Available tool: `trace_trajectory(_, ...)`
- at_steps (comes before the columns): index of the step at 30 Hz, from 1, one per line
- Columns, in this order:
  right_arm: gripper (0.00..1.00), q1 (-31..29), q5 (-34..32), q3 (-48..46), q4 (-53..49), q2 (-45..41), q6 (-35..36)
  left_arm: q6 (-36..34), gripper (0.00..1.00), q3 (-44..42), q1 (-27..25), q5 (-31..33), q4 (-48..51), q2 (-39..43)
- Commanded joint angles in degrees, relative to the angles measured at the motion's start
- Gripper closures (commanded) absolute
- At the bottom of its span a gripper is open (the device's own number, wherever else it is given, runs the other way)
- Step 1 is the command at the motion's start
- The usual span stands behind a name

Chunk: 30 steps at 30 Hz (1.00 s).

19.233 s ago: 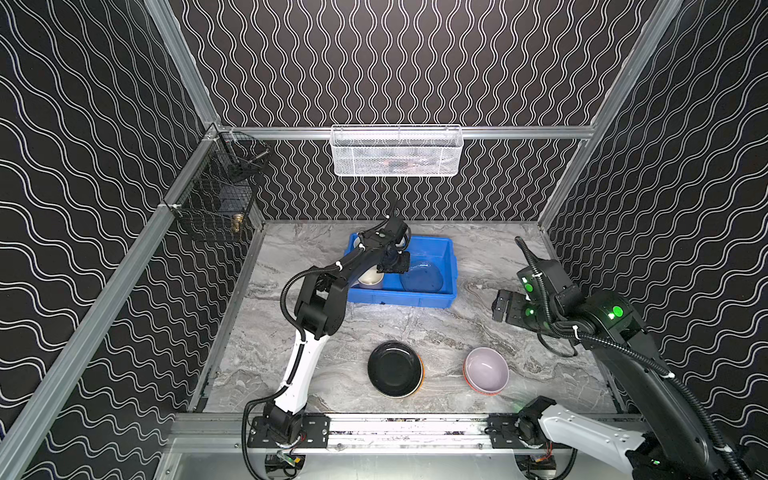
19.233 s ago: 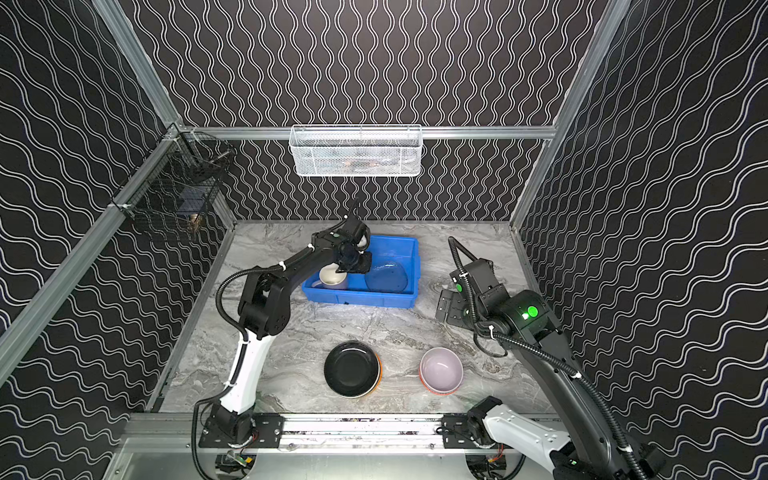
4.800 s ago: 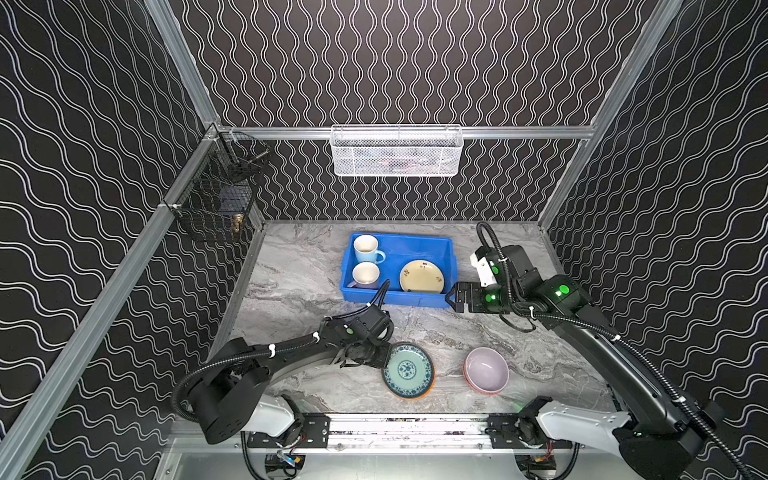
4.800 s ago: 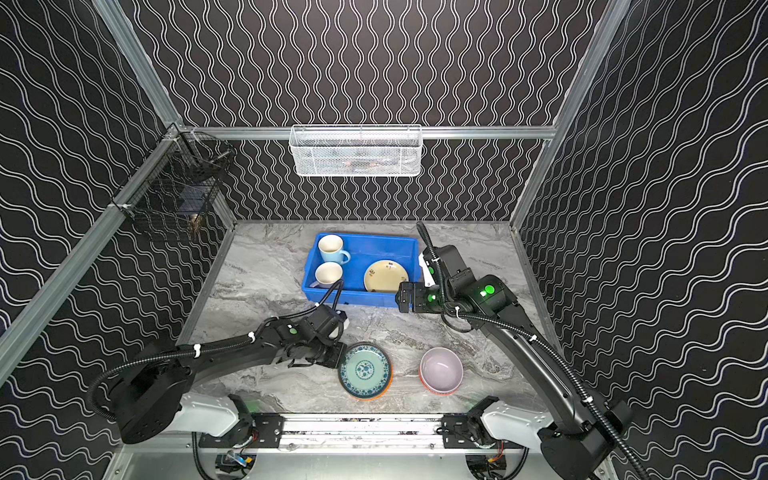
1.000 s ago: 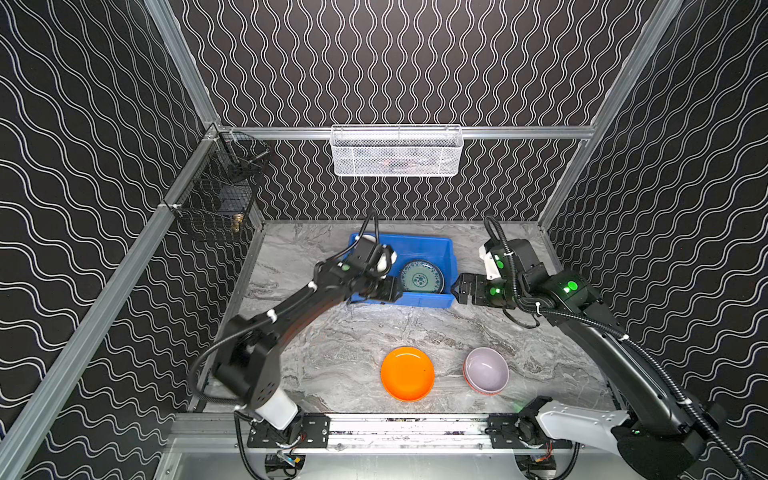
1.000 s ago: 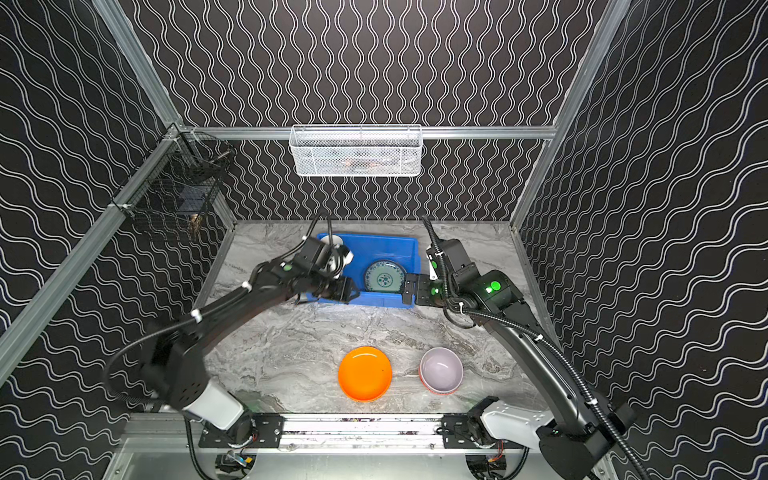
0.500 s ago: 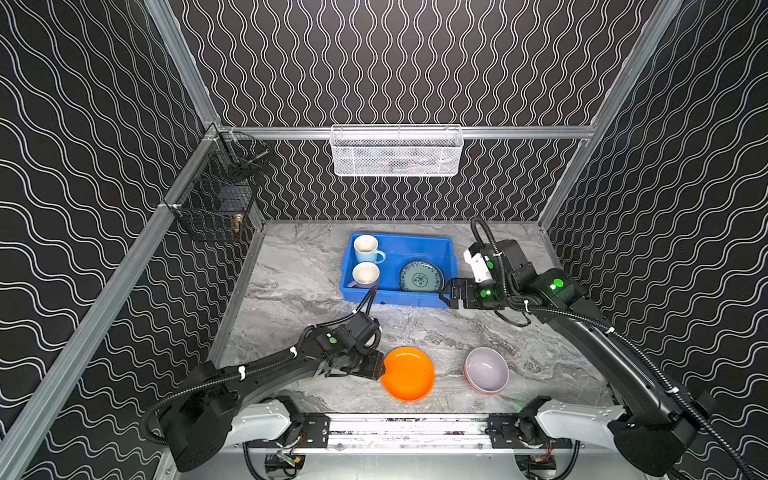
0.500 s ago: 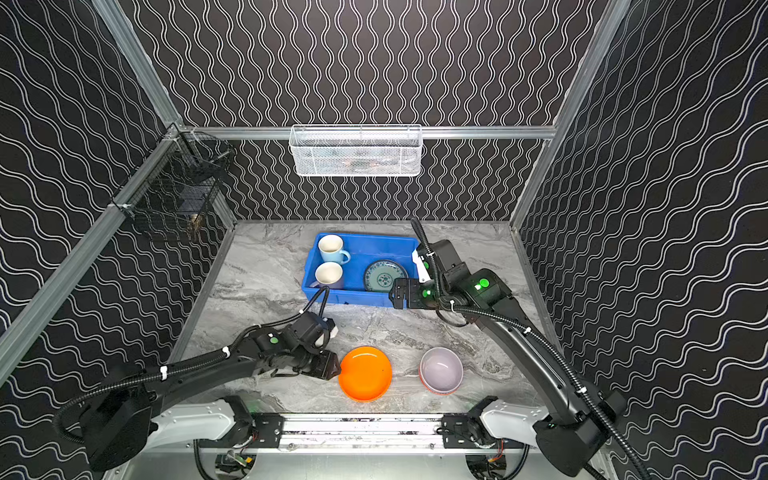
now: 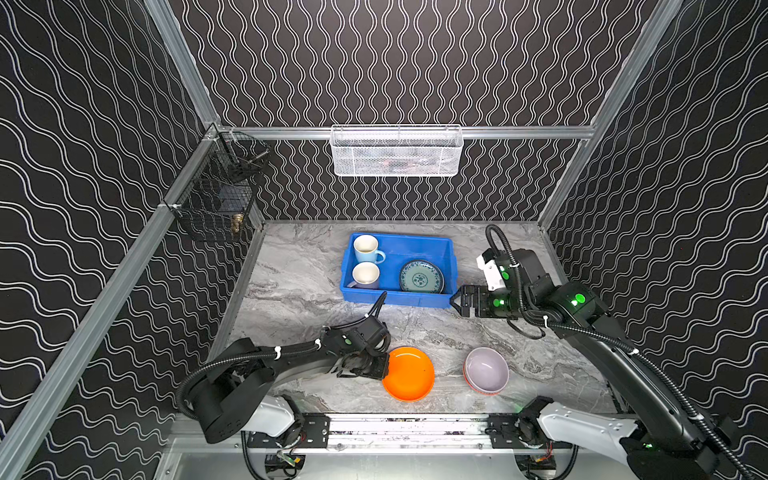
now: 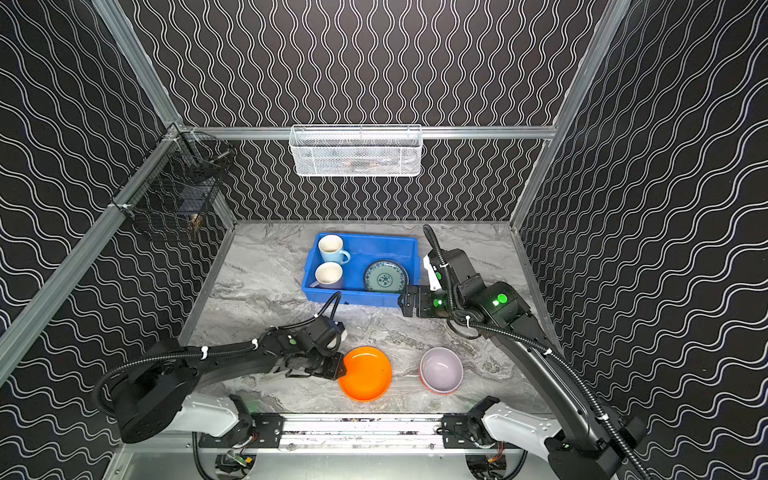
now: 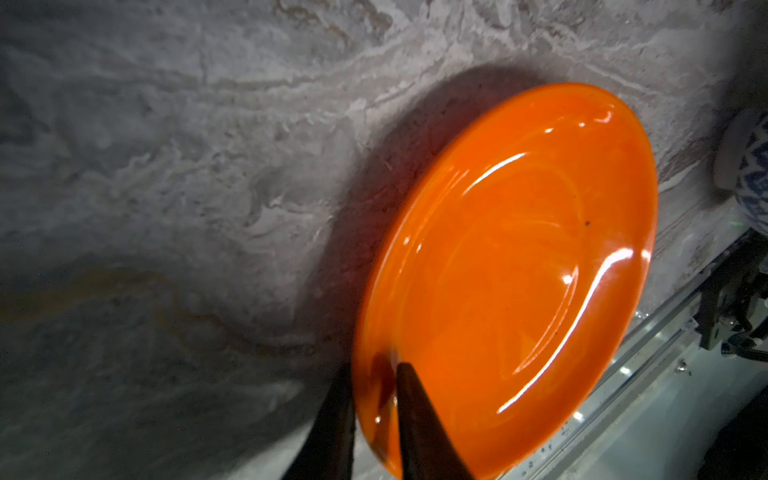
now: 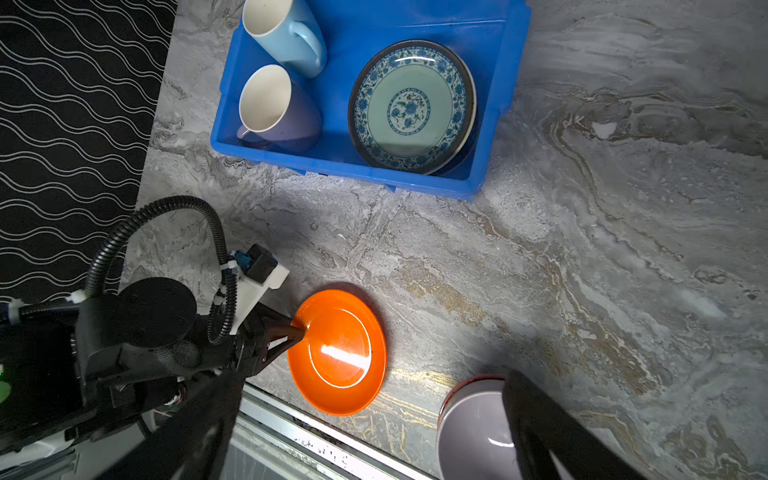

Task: Place the mixed dishes into the plastic bin
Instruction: 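Close the left gripper on the orange plate rim and lift it, then carry the orange plate into the bin and lower it onto the stack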

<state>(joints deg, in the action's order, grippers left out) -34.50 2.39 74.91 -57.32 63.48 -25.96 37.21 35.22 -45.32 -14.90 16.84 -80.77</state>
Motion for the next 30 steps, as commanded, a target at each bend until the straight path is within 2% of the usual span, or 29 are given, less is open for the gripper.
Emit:
trace_trajectory(1,0.01,-0.13,-1.07,-0.3,-0.24,-0.29,-0.92,-2.48,0.96,1.01,-0.04,0.51,1.73,-0.44)
trace_trajectory(3,0.01,-0.11,-0.97,-0.16,0.08,0.04,-0.77,-4.29,1.0,1.95,-0.05,0.22,3.72,-0.48)
trace_trajectory(11,0.01,-0.2,-0.66,1.32,1.06,2.31,0.03,-7.85,1.0,7.96,0.04,-1.98,10.27,2.69)
trace_trajectory(17,0.01,-0.13,-0.81,3.44,1.33,4.0,0.8,-11.67,1.0,20.05,1.84,-1.01,17.68,2.34)
trace_trajectory(23,0.01,-0.14,-2.57,5.22,1.29,4.41,0.61,-17.34,1.0,33.39,11.16,-2.23,21.05,-2.75)
trace_trajectory(27,0.01,-0.13,-4.12,5.51,1.07,4.02,-0.22,-19.78,1.0,42.16,17.98,-2.5,20.05,-10.71)
trace_trajectory(30,0.01,-0.07,-5.1,6.03,0.6,3.92,-0.85,-21.59,1.0,49.3,20.01,-1.87,18.2,-18.65)
